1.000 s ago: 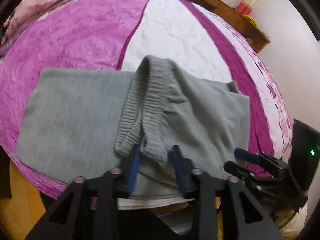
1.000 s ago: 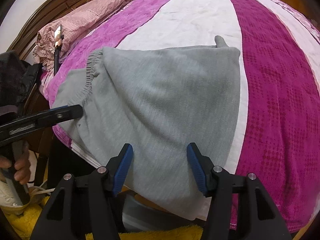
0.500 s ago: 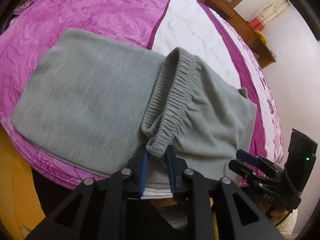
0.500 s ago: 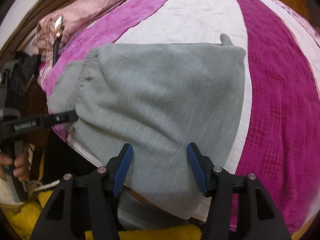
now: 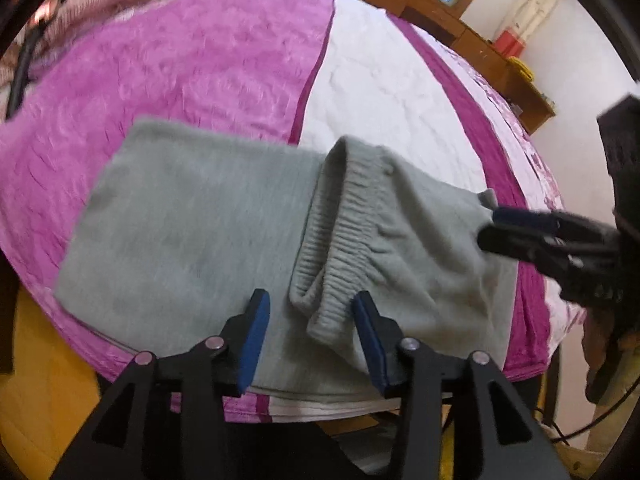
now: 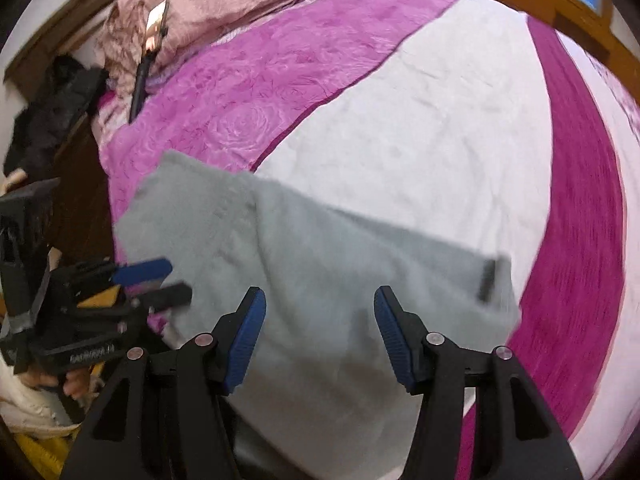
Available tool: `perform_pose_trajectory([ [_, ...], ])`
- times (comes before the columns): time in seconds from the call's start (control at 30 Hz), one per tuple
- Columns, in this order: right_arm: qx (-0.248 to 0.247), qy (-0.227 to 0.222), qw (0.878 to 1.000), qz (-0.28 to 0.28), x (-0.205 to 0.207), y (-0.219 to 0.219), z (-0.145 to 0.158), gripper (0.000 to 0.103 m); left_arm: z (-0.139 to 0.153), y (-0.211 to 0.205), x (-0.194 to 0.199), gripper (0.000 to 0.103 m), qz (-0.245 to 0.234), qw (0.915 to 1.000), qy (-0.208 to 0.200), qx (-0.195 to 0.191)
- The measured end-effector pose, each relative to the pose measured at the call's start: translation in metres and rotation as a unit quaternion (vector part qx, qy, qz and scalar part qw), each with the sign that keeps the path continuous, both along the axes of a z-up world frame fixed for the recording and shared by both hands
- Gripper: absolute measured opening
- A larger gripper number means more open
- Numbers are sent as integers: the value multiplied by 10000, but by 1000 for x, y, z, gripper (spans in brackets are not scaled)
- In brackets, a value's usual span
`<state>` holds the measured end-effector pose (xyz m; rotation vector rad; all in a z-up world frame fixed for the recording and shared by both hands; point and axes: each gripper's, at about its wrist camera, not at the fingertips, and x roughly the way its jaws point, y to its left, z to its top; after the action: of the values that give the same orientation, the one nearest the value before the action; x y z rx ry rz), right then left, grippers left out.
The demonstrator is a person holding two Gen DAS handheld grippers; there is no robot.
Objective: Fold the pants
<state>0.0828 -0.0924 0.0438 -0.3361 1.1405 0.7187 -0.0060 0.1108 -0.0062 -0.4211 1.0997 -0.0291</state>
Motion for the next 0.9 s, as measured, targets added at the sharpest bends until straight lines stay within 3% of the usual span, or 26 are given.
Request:
perform_pose_trajectory([
  [0.2, -294, 120, 9975, 637, 24, 34, -12, 50, -21, 19, 2, 47, 219, 9967, 24, -784],
  [0.53, -306, 679, 9909, 1117, 52, 63, -57, 51, -25, 14, 5, 48, 45, 9981, 23, -606],
  [0.67, -29, 726, 9909, 1134, 56, 57, -64, 53, -24, 10, 6, 47, 7, 9988, 0, -489],
  [0.73, 33, 658, 9914, 1130, 54, 55, -62, 53, -23, 9, 7, 45, -2, 9988, -28, -487],
  [0.8, 58, 537, 9923, 1114, 51, 54, -60, 52, -23, 8, 7, 33, -20, 9980, -78, -625],
  [0.9, 149, 305, 9927, 1156, 44, 54, -55, 40, -22, 8, 6, 24, -20, 9976, -119, -688],
])
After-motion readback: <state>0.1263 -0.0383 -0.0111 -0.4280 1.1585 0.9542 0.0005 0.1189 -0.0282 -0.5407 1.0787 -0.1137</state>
